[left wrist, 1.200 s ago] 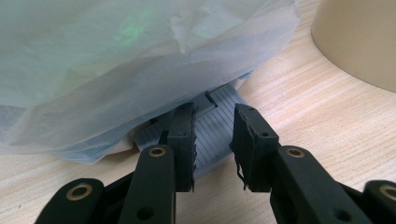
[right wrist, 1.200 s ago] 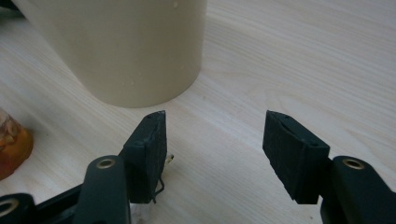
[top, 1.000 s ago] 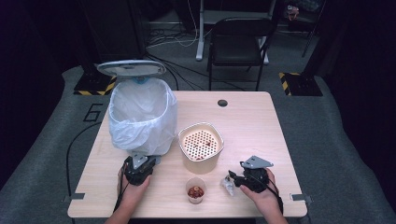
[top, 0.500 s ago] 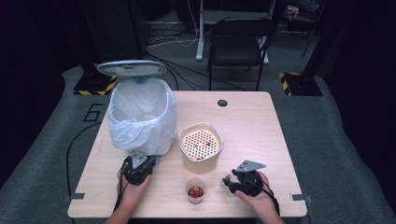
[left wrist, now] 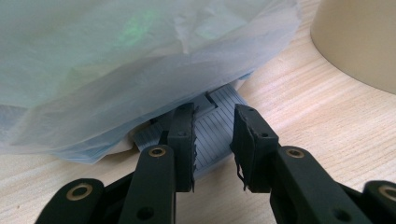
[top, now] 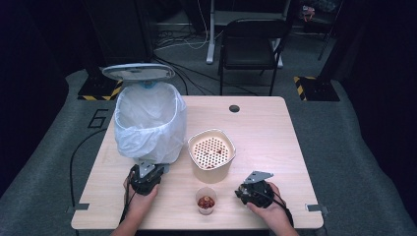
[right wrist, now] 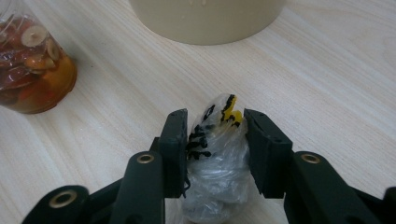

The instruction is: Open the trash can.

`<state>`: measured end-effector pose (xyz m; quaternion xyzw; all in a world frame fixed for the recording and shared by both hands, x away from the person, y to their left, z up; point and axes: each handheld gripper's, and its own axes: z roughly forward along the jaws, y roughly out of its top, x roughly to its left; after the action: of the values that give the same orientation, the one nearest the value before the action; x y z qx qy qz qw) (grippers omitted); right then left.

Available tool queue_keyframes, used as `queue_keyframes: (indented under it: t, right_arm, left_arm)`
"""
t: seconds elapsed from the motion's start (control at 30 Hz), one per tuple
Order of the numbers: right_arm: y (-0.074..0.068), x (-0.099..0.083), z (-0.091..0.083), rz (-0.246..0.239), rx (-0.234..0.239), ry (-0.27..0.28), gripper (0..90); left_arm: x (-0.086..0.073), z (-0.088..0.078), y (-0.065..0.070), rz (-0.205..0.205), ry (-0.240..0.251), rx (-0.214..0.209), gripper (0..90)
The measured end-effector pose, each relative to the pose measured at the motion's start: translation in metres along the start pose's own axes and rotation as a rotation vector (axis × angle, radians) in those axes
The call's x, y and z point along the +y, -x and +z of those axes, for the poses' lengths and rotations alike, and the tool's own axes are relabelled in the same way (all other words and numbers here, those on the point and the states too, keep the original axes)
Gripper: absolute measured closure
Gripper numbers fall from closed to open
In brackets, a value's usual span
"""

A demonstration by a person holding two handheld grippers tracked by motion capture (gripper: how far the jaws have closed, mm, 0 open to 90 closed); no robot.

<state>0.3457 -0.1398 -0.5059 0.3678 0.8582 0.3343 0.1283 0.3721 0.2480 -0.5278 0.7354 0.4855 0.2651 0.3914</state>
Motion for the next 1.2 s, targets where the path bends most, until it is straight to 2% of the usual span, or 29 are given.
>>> queue_keyframes:
  t: [0.03,0.07,0.13,0.3,0.37,0.4,0.43,0.5,0.7,0.77,0.93,1.2]
  right_arm:
    - [0.001,0.0,-0.001,-0.012,0.005,-0.008,62.7]
    - [0.001,0.0,-0.001,0.005,0.005,-0.009,63.0]
    - [0.003,0.001,-0.002,0.0,0.003,-0.006,63.5]
    - [0.007,0.008,-0.012,0.032,0.009,0.029,63.9]
    - [0.009,0.011,-0.016,0.019,0.004,0.028,64.1]
    - [0.009,0.013,-0.018,0.022,-0.002,0.033,64.2]
    - [0.01,0.016,-0.02,0.036,0.002,0.037,64.4]
    - [0.012,0.02,-0.024,0.017,0.003,0.038,64.5]
    - [0.013,0.041,-0.042,-0.016,-0.007,0.058,64.6]
    - [0.014,0.056,-0.056,-0.027,-0.005,0.08,64.6]
    - [0.017,0.08,-0.076,-0.06,0.003,0.118,64.7]
    - [0.021,0.112,-0.086,-0.08,0.024,0.142,65.0]
  left_arm:
    - [0.0,0.0,0.0,0.0,-0.001,-0.001,69.4]
    - [0.0,0.0,0.0,0.0,0.0,-0.001,69.5]
    - [0.0,0.0,-0.001,0.005,-0.001,-0.001,69.5]
    - [0.0,0.0,-0.001,-0.004,0.003,-0.003,69.7]
    - [0.0,0.0,-0.002,0.0,-0.005,-0.009,69.8]
    - [0.0,0.001,-0.002,-0.023,0.015,-0.005,70.0]
    - [0.0,0.0,-0.003,-0.025,0.009,-0.008,71.3]
    - [0.0,0.0,-0.003,-0.029,0.005,-0.014,72.2]
    - [0.0,0.0,-0.003,-0.016,0.001,-0.013,72.2]
    - [0.0,0.0,-0.003,-0.018,0.004,-0.01,72.2]
    - [0.0,0.001,-0.002,-0.023,0.014,-0.005,72.2]
    - [0.0,0.001,-0.002,-0.024,0.014,-0.005,72.2]
